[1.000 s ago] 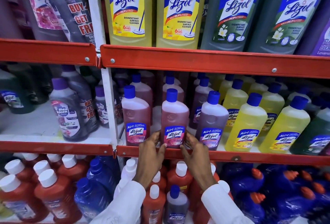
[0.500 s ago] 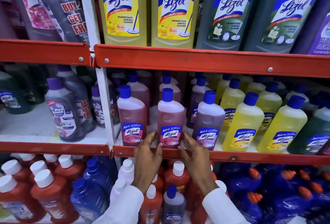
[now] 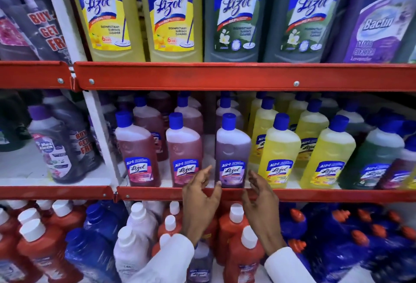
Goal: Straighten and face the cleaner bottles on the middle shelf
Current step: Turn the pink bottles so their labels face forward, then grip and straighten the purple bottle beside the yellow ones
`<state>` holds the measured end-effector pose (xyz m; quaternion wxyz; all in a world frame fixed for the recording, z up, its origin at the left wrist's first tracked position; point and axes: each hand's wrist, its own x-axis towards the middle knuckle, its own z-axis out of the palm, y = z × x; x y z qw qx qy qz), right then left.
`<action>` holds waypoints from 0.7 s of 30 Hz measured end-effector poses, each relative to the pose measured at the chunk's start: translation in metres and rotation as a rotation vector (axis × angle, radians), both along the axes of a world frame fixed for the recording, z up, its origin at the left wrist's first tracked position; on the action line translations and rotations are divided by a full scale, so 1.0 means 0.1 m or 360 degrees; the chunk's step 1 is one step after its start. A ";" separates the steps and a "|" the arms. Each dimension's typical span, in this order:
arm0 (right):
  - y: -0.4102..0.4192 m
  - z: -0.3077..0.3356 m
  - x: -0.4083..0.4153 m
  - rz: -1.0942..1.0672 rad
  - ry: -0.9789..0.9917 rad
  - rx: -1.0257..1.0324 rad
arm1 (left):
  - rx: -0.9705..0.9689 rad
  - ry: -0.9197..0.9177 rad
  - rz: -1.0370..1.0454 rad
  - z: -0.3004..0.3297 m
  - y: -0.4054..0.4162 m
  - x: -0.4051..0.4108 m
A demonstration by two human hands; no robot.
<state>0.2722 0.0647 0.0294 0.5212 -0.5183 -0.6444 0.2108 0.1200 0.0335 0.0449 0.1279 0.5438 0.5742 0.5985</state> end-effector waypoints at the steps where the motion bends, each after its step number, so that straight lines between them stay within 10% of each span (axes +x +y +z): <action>1: 0.03 0.01 0.01 0.0043 -0.0047 -0.0014 | -0.0037 0.0005 -0.0001 -0.02 0.03 0.00; 21: 0.12 0.11 0.16 0.0306 -0.0085 -0.0098 | -0.0176 0.0058 -0.0037 -0.04 0.19 0.03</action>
